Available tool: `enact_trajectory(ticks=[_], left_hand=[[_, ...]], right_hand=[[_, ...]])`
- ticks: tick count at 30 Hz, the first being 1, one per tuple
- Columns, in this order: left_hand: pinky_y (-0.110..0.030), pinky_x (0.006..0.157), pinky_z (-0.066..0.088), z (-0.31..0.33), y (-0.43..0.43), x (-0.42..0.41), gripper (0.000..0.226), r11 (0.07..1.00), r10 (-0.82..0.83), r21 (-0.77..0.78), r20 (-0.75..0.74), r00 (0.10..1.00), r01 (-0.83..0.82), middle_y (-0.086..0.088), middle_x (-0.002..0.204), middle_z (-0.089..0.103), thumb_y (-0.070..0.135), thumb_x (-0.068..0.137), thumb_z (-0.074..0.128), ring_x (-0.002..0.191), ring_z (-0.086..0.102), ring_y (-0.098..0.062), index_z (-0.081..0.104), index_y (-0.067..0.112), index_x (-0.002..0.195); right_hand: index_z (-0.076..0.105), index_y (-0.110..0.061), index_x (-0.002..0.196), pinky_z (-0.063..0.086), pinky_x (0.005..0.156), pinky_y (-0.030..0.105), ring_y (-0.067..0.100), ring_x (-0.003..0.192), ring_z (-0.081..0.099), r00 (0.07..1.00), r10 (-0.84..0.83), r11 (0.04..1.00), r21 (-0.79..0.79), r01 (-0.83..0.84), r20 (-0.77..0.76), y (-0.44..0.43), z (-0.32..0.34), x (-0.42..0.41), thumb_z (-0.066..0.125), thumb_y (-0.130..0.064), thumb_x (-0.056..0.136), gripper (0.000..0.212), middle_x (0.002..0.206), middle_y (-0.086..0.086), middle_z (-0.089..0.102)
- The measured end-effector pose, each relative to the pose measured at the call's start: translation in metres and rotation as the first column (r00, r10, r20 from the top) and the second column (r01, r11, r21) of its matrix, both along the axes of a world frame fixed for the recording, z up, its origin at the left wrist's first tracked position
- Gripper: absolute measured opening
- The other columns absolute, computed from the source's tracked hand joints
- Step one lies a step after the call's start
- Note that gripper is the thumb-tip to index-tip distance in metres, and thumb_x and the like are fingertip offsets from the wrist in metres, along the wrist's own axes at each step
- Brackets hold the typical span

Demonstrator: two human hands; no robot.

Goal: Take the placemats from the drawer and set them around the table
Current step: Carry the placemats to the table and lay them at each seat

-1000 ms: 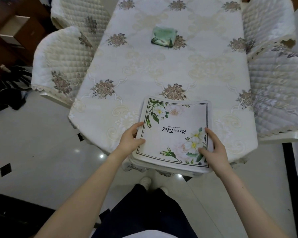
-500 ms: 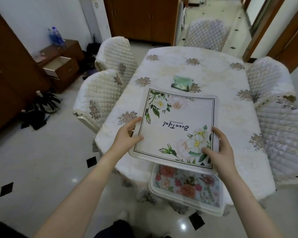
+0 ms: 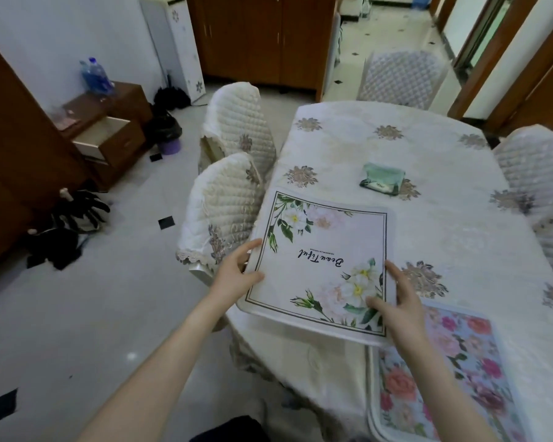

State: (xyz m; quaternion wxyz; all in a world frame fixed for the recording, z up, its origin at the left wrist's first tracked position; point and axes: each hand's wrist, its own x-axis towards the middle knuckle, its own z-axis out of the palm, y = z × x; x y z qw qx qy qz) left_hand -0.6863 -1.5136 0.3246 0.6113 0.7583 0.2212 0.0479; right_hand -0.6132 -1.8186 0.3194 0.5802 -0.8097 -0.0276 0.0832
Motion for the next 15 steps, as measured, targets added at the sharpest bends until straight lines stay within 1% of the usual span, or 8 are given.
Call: enact_trajectory(ticks=[1,2,5,8,9,12,14,15], left_hand=[[-0.009,0.08,0.047,-0.001,0.012,0.006,0.07,1.0,-0.012,-0.009,-0.006,1.0,0.012,0.006,0.125,0.061,-0.008,0.075,0.069,0.107,0.057,0.005,0.057,0.041,0.124],[-0.011,0.083,0.048,-0.004,0.023,0.012,0.07,1.0,-0.026,-0.018,-0.013,1.0,0.026,0.007,0.126,0.061,-0.008,0.075,0.069,0.11,0.057,0.001,0.056,0.039,0.126],[-0.026,0.093,0.052,-0.016,0.044,0.035,0.07,0.997,-0.056,-0.049,-0.023,0.998,0.055,0.008,0.126,0.062,-0.008,0.077,0.067,0.118,0.059,-0.012,0.054,0.039,0.127],[-0.039,0.102,0.048,-0.031,0.054,0.061,0.069,0.998,-0.058,-0.036,-0.052,0.997,0.056,0.007,0.132,0.059,-0.005,0.077,0.067,0.124,0.054,-0.016,0.054,0.035,0.132],[-0.041,0.104,0.046,-0.037,0.056,0.07,0.069,0.998,-0.052,-0.025,-0.06,0.997,0.051,0.006,0.135,0.057,-0.005,0.077,0.068,0.126,0.052,-0.017,0.054,0.033,0.133],[-0.042,0.107,0.043,-0.059,0.061,0.093,0.069,0.999,-0.047,-0.015,-0.105,0.993,0.046,0.007,0.14,0.052,-0.003,0.077,0.069,0.129,0.047,-0.018,0.054,0.032,0.135],[-0.044,0.105,0.044,-0.075,0.062,0.106,0.068,0.999,-0.04,-0.009,-0.127,0.991,0.039,0.007,0.139,0.053,0.002,0.076,0.07,0.127,0.049,-0.018,0.055,0.037,0.132],[-0.043,0.105,0.045,-0.082,0.062,0.111,0.068,0.999,-0.034,-0.011,-0.135,0.99,0.033,0.007,0.139,0.053,0.001,0.076,0.07,0.126,0.049,-0.019,0.055,0.036,0.132]], right_hand=[[0.047,-0.033,0.14,0.037,0.108,0.034,0.006,0.131,0.042,1.0,-0.01,1.0,-0.006,0.009,-0.004,0.011,-0.004,0.002,0.069,0.005,0.079,0.075,0.143,-0.012,0.047],[0.047,-0.032,0.14,0.035,0.107,0.032,0.005,0.13,0.041,1.0,-0.02,1.0,-0.015,0.02,-0.006,0.021,-0.006,0.005,0.069,0.006,0.078,0.076,0.144,-0.012,0.047],[0.045,-0.029,0.143,0.031,0.1,0.02,0.0,0.13,0.037,0.998,-0.056,0.997,-0.054,0.055,-0.009,0.043,-0.01,0.019,0.068,0.006,0.08,0.075,0.145,-0.012,0.045],[0.045,-0.026,0.143,0.032,0.093,0.008,-0.002,0.127,0.037,0.997,-0.071,0.994,-0.082,0.069,-0.02,0.057,-0.014,0.042,0.067,0.007,0.08,0.074,0.142,-0.014,0.045],[0.046,-0.025,0.143,0.033,0.095,0.01,-0.001,0.128,0.038,0.996,-0.081,0.993,-0.088,0.078,-0.024,0.06,-0.017,0.052,0.067,0.008,0.08,0.074,0.142,-0.013,0.046],[0.048,-0.024,0.141,0.038,0.102,0.025,0.002,0.128,0.041,0.994,-0.1,0.991,-0.093,0.095,-0.048,0.067,-0.033,0.078,0.067,0.01,0.078,0.075,0.142,-0.01,0.048],[0.048,-0.025,0.141,0.043,0.102,0.031,0.007,0.128,0.045,0.993,-0.098,0.992,-0.091,0.092,-0.069,0.069,-0.049,0.093,0.067,0.01,0.077,0.075,0.141,-0.01,0.049],[0.048,-0.025,0.141,0.045,0.1,0.031,0.009,0.128,0.047,0.992,-0.1,0.992,-0.087,0.093,-0.082,0.07,-0.057,0.1,0.066,0.011,0.077,0.075,0.14,-0.01,0.05]])
